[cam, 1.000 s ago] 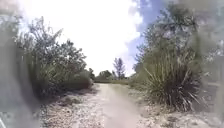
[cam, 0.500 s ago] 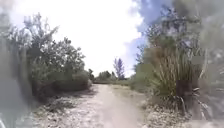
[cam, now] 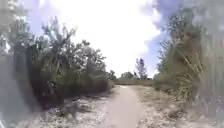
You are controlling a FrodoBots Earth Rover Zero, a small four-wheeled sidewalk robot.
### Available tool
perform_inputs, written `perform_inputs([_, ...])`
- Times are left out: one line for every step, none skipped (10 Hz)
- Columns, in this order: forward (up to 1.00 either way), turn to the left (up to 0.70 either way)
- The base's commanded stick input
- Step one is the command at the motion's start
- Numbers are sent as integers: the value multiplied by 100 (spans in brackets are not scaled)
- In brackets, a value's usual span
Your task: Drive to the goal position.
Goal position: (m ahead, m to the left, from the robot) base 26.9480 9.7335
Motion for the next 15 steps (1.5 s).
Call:
perform_inputs([70,0])
perform_inputs([70,0])
perform_inputs([70,0])
perform_inputs([70,0])
perform_inputs([70,0])
perform_inputs([70,0])
perform_inputs([70,0])
perform_inputs([70,0])
perform_inputs([70,0])
perform_inputs([70,0])
perform_inputs([70,0])
perform_inputs([70,0])
perform_inputs([70,0])
perform_inputs([70,0])
perform_inputs([70,0])
